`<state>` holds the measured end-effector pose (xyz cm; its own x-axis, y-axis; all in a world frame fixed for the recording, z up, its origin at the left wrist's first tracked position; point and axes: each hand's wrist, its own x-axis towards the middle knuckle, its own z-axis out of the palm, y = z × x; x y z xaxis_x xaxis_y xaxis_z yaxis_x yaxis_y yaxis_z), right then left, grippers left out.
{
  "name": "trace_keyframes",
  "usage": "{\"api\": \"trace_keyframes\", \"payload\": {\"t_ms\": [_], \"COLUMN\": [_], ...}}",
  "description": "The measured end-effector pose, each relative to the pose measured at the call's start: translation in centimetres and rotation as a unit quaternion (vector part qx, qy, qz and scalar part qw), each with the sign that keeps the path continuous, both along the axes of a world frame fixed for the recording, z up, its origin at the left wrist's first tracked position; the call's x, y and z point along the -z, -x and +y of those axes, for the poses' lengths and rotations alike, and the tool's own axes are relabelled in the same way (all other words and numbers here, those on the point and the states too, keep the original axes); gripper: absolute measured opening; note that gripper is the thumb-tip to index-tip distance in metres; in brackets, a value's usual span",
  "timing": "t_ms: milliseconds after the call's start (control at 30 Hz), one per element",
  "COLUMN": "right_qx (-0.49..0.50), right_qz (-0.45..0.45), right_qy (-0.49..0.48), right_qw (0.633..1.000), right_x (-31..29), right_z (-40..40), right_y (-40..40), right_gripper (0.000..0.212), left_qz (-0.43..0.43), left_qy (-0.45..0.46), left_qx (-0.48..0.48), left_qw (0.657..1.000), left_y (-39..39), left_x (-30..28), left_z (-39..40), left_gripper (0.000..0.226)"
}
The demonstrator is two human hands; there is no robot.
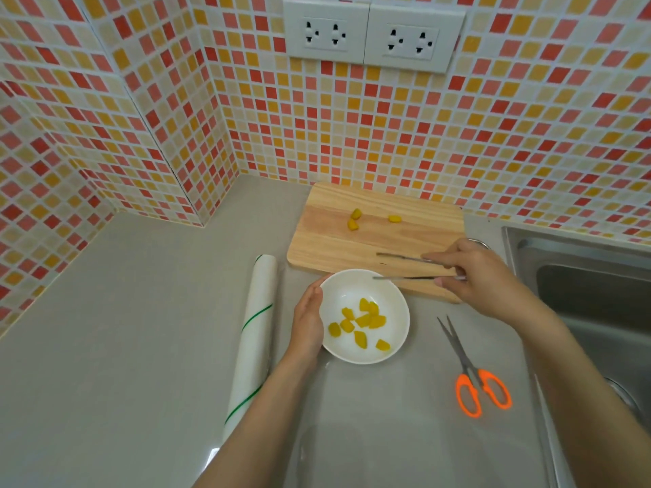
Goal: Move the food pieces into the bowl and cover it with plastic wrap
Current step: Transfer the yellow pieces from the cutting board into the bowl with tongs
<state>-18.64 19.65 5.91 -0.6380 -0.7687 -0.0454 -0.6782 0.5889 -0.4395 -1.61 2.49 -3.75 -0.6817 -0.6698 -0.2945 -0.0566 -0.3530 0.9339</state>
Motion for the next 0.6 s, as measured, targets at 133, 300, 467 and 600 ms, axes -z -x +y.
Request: {"api": "trace_keyframes", "payload": {"t_ms": [133, 300, 467, 600], "right_qx": [0.105, 0.198, 0.230, 0.235], "right_qz": [0.025, -0.031, -0.026, -0.018], "right_qy": [0.047, 0.036, 0.031, 0.063], "right_qw": [0.993, 0.979, 0.972, 0.970], "right_x": [1.6, 5.9, 8.1, 8.4], "right_z": [-1.7, -4.8, -6.9, -6.2], "right_y": [3.4, 6.7, 6.7, 6.3], "right_gripper": [0.035, 0.031, 0.032, 0.031], "left_qz": [-0.002, -0.008, -0.017, -0.020], "left_qy": [0.001, 0.010, 0.023, 0.026], "left_qx": [-0.003, 0.010, 0.021, 0.023], "left_qw": [1.000, 1.000, 0.999, 0.999], "left_y": [0.1, 0.0, 0.0, 0.1], "left_x": [0.1, 0.3, 0.3, 0.2], "left_z": [0.1, 0.1, 0.3, 0.5], "left_gripper": [0.029, 0.029, 0.031, 0.031]}}
